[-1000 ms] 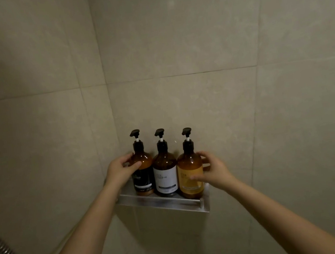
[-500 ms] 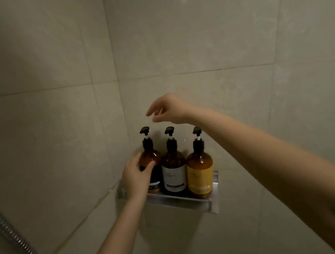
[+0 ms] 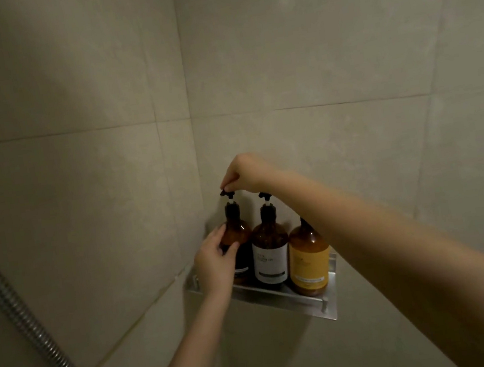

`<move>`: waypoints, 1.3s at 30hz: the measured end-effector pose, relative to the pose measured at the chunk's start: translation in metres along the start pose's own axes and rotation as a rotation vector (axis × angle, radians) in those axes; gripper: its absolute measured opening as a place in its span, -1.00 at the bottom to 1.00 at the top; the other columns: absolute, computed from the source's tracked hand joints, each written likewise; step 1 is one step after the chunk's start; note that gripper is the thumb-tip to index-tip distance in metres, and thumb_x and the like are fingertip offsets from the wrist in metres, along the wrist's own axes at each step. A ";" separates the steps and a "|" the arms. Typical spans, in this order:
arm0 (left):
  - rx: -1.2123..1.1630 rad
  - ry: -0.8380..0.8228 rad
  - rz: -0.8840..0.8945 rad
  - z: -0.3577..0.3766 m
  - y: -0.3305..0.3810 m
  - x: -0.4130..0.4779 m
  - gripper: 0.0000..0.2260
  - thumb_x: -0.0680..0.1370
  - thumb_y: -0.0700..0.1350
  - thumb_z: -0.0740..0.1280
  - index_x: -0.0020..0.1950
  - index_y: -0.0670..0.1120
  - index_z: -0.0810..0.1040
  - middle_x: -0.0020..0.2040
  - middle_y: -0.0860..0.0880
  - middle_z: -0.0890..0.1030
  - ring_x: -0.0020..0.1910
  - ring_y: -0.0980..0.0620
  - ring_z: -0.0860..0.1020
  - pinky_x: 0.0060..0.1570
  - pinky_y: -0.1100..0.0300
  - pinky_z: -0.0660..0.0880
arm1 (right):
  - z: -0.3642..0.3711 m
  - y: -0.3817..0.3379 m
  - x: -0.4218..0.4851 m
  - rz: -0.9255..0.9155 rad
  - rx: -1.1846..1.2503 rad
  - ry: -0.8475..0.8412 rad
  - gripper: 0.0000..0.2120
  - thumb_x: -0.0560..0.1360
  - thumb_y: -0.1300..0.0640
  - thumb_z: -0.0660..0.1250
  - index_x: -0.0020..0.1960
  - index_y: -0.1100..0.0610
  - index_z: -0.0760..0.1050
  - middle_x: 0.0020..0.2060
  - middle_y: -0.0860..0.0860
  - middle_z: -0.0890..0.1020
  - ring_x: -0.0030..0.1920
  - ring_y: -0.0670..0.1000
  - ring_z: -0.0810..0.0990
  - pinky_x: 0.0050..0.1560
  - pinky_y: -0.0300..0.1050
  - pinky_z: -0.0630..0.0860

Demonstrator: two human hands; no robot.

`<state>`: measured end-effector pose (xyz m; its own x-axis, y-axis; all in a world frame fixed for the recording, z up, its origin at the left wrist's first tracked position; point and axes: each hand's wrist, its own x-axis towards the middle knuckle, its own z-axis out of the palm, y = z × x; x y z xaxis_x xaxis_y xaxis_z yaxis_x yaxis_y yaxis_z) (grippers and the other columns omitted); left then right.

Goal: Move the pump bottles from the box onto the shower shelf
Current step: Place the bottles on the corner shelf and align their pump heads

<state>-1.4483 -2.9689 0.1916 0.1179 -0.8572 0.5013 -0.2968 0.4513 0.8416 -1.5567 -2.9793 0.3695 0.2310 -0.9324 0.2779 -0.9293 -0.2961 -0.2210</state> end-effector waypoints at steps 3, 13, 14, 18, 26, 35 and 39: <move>-0.009 0.015 0.000 0.001 0.000 -0.001 -0.57 0.44 -0.22 0.41 0.29 0.00 0.50 0.24 0.05 0.56 0.10 0.28 0.44 0.09 0.36 0.36 | 0.002 0.002 0.001 -0.001 0.005 0.027 -0.74 0.50 0.14 0.35 0.16 0.18 0.60 0.11 0.07 0.65 0.11 0.04 0.59 0.09 -0.20 0.48; 0.079 0.100 0.123 0.009 0.024 -0.022 -0.60 0.46 -0.13 0.40 0.29 -0.01 0.49 0.27 0.05 0.54 0.19 0.22 0.45 0.09 0.50 0.28 | -0.024 0.034 -0.019 0.024 0.225 0.047 -0.77 0.48 0.10 0.35 0.11 0.12 0.61 0.05 0.02 0.66 -0.14 -0.16 0.57 -0.20 -0.32 0.48; 0.082 0.065 0.144 0.013 0.028 -0.025 -0.60 0.45 -0.11 0.40 0.29 -0.01 0.49 0.26 0.05 0.54 0.18 0.26 0.42 0.07 0.53 0.24 | -0.028 0.040 -0.024 0.051 0.253 0.024 -0.77 0.48 0.10 0.37 0.10 0.12 0.62 0.03 0.02 0.67 -0.14 -0.14 0.57 -0.23 -0.32 0.48; 0.075 -0.052 0.178 0.027 0.039 -0.032 -0.56 0.42 -0.05 0.43 0.30 -0.05 0.50 0.27 0.04 0.54 0.22 0.24 0.41 0.18 0.40 0.28 | -0.031 0.055 -0.035 0.132 0.300 -0.099 -0.76 0.45 0.10 0.40 0.09 0.15 0.63 0.02 0.03 0.67 0.00 -0.03 0.63 -0.04 -0.18 0.59; 0.118 -0.064 0.173 0.031 0.038 -0.033 -0.58 0.41 -0.09 0.45 0.26 -0.09 0.53 0.23 -0.02 0.58 0.23 0.10 0.50 0.21 0.30 0.38 | -0.024 0.057 -0.036 0.149 0.399 -0.074 -0.77 0.44 0.17 0.41 0.06 0.23 0.62 -0.04 0.09 0.68 -0.16 -0.11 0.63 -0.13 -0.28 0.60; 0.112 -0.042 0.157 0.033 0.043 -0.039 -0.59 0.44 -0.12 0.43 0.28 -0.07 0.50 0.27 0.00 0.55 0.26 0.12 0.46 0.20 0.34 0.33 | -0.022 0.060 -0.047 0.139 0.379 -0.004 -0.72 0.49 0.08 0.34 0.16 0.16 0.57 -0.04 0.03 0.65 -0.06 -0.02 0.64 -0.06 -0.19 0.60; 0.072 -0.021 0.210 0.041 0.050 -0.054 -0.62 0.46 -0.13 0.40 0.28 -0.05 0.51 0.26 0.03 0.55 0.21 0.27 0.41 0.11 0.54 0.27 | -0.040 0.081 -0.071 0.185 0.451 0.092 -0.70 0.48 0.02 0.34 0.14 0.13 0.59 -0.09 0.01 0.66 -0.06 -0.03 0.64 -0.07 -0.20 0.59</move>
<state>-1.5082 -2.9097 0.1985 0.0267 -0.7516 0.6591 -0.3799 0.6022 0.7022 -1.6596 -2.9290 0.3697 0.0289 -0.9617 0.2727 -0.7304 -0.2066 -0.6510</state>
